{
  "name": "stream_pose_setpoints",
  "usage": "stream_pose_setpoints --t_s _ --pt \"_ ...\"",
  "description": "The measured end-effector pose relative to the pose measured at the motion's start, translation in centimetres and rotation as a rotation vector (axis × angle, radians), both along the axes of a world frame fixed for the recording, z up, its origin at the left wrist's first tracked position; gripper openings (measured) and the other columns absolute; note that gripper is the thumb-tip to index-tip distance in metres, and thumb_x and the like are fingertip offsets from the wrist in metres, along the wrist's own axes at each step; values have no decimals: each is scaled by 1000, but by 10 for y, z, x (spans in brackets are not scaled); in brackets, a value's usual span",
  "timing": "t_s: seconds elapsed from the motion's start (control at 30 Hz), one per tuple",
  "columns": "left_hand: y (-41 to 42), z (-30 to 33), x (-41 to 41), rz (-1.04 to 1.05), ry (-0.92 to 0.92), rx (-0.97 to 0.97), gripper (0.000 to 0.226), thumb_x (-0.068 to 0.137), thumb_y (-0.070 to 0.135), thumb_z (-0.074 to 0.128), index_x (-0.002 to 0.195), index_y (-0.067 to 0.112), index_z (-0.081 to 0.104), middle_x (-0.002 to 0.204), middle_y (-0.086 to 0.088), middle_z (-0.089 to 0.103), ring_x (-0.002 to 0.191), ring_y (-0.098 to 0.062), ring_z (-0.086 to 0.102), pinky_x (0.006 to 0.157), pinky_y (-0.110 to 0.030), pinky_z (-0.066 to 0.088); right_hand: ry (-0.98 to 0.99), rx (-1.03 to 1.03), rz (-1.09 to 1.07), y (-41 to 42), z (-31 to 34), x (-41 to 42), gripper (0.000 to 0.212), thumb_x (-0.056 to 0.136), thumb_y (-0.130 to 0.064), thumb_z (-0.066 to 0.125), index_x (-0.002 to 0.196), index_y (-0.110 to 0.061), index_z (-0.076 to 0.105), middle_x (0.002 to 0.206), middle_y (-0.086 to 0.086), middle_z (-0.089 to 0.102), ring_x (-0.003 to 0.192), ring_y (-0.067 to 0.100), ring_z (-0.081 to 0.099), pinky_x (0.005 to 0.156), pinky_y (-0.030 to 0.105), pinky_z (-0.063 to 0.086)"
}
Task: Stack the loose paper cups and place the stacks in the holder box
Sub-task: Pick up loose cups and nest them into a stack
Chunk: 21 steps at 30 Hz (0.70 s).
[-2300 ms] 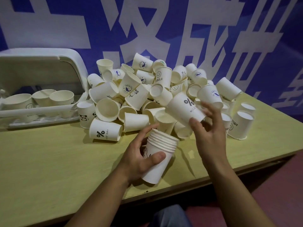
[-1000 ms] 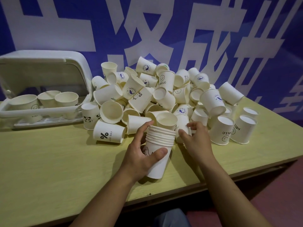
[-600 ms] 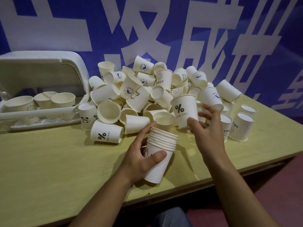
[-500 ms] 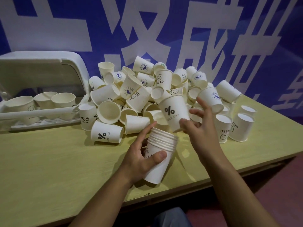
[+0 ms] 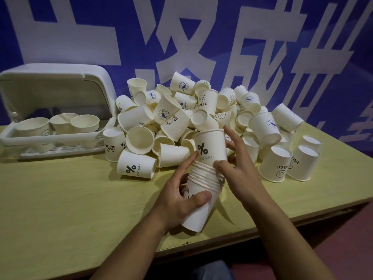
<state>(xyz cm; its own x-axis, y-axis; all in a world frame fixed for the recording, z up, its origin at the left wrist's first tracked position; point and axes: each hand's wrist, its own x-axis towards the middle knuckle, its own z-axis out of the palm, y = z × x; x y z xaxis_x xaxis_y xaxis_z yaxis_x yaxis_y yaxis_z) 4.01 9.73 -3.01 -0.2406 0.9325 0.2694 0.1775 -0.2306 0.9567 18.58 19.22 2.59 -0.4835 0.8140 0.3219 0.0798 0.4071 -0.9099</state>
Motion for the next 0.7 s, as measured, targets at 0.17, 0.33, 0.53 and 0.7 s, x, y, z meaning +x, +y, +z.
stream_pose_setpoints --t_s 0.17,0.33,0.53,0.7 --pt "2 -2 -2 107 -20 38 102 62 54 79 147 63 24 137 11 59 118 -10 64 91 -31 58 92 15 -6 -5 -14 -6 42 83 -37 58 124 -43 61 125 -13 63 102 9 63 86 28 52" --pt "2 0 -3 201 -8 93 92 63 55 77 141 62 30 134 18 55 112 2 62 83 -18 54 125 72 -10 -8 -23 -9 22 86 -31 59 100 -40 74 122 -10 64 114 -2 58 84 10 45" --pt "-1 -1 -4 253 -65 87 80 60 55 75 134 55 43 115 40 58 100 5 65 72 -16 55 -1 159 -246 12 -35 -15 40 88 -25 73 119 -44 56 125 -14 53 106 3 54 86 33 51" --pt "6 4 -5 240 -81 68 84 59 55 74 138 47 45 112 40 59 96 6 65 70 -15 54 -176 102 -235 40 -47 -23 85 77 -38 84 147 -35 36 144 -8 45 133 15 44 109 43 42"
